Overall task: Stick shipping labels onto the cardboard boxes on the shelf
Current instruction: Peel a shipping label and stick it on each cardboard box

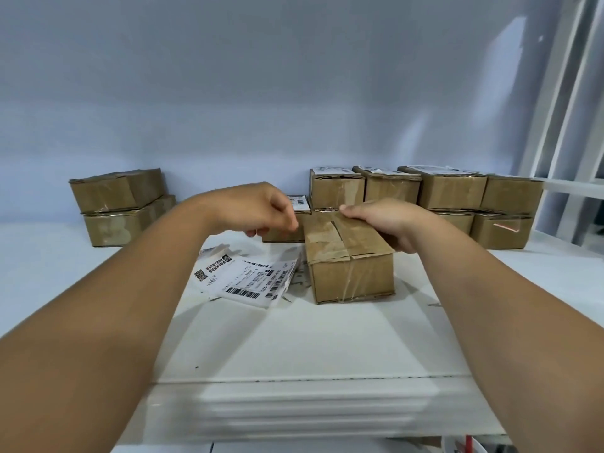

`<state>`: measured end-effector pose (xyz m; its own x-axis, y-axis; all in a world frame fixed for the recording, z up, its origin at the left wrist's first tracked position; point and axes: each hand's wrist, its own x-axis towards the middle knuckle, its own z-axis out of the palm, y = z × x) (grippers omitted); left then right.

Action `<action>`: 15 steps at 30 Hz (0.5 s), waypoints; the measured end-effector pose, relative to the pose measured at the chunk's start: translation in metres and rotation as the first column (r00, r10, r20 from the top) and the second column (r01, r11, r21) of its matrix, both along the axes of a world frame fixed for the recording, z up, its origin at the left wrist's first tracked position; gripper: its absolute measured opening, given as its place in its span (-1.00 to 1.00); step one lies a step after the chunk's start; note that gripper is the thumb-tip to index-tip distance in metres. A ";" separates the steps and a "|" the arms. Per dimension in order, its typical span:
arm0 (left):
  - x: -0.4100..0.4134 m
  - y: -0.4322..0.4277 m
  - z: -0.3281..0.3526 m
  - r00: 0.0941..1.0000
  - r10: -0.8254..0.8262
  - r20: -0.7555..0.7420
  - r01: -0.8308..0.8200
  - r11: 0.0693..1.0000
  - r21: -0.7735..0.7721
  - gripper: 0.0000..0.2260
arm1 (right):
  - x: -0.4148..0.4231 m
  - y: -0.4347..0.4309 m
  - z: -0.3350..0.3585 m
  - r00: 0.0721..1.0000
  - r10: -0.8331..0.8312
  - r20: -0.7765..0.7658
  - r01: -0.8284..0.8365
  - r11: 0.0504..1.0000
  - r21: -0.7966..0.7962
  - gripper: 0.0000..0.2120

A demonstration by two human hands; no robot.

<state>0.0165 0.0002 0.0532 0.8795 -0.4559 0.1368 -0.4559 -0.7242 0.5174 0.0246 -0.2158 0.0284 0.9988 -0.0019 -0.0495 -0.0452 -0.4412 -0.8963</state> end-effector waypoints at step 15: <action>-0.027 -0.006 0.006 0.948 0.005 -0.319 0.188 0.798 0.572 -0.31 | 0.019 -0.006 0.001 0.929 -0.148 0.338 0.177 0.983 -0.056 -0.59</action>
<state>-0.0107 -0.0063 0.0591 0.7831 -0.4416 -0.4380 -0.4348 -0.8922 0.1222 0.0437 -0.2213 0.0290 0.9439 -0.1549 0.2916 0.1706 -0.5275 -0.8323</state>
